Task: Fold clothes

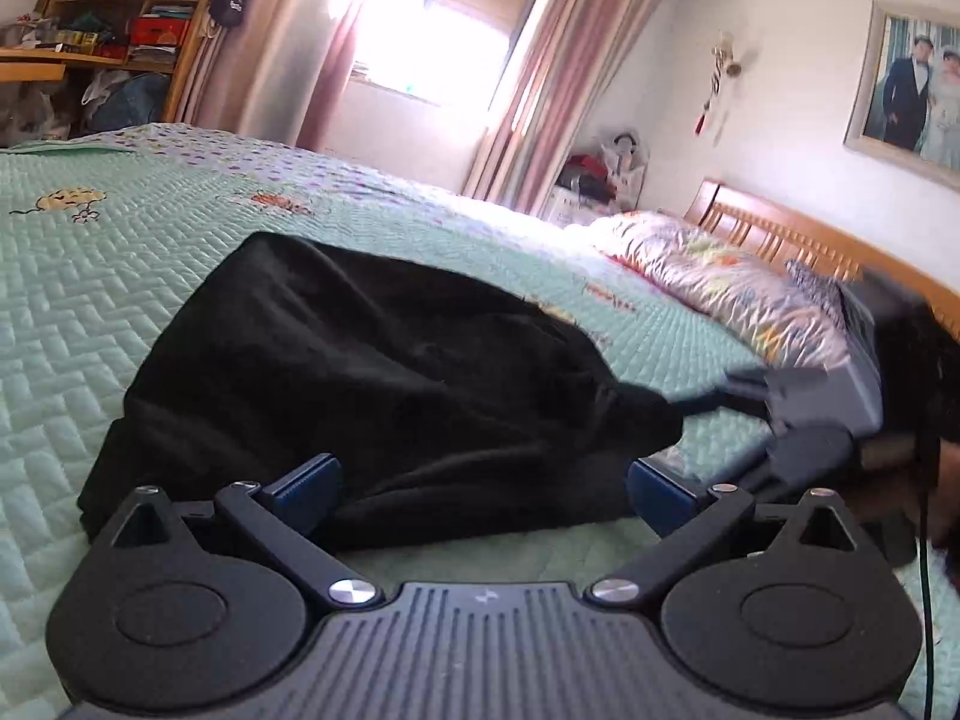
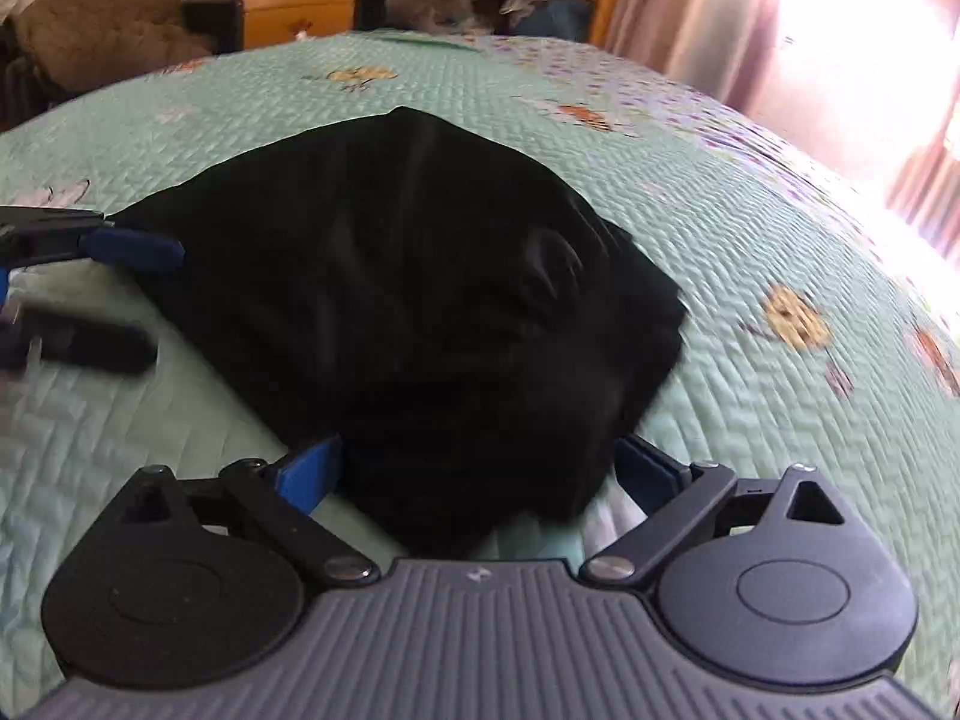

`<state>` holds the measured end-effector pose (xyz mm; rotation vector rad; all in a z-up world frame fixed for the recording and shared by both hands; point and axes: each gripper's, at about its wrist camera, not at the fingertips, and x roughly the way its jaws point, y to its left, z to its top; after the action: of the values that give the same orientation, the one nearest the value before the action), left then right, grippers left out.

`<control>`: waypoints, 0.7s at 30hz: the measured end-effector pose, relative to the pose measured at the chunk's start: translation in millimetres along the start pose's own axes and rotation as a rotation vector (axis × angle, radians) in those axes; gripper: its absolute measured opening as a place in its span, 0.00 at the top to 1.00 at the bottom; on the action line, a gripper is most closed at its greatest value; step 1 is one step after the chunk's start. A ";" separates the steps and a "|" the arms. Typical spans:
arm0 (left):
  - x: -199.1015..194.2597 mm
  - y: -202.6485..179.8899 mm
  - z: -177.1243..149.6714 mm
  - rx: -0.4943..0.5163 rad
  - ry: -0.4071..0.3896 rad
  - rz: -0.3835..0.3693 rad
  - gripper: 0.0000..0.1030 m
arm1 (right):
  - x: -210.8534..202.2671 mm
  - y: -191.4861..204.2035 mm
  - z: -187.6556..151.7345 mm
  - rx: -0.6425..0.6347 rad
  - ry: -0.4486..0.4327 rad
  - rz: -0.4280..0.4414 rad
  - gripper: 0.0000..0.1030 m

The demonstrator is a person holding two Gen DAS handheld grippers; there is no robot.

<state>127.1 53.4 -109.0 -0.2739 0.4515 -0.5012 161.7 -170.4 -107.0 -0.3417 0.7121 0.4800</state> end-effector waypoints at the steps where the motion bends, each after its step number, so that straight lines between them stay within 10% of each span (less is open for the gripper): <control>1: -4.3 0.3 1.1 0.000 -0.026 -0.005 0.01 | -8.4 0.3 -5.8 0.021 -0.019 -0.032 0.06; 7: 4.1 16.8 4.9 -0.091 -0.017 -0.003 0.01 | -22.5 21.7 18.8 0.044 -0.260 -0.043 0.06; 12: -2.9 27.1 10.2 -0.111 -0.059 0.039 0.02 | 37.6 25.2 44.1 -0.038 -0.072 0.031 0.06; 18: 2.4 26.9 14.3 -0.071 -0.053 0.173 0.01 | 12.2 -1.4 50.9 0.115 -0.257 0.029 0.05; 21: 8.9 28.4 12.3 -0.062 -0.024 0.214 0.01 | 55.2 -7.5 92.3 0.114 -0.192 0.045 0.05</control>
<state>151.2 74.6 -111.6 -0.2873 0.4675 -0.2750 251.7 -118.1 -78.6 -0.1706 0.5581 0.5052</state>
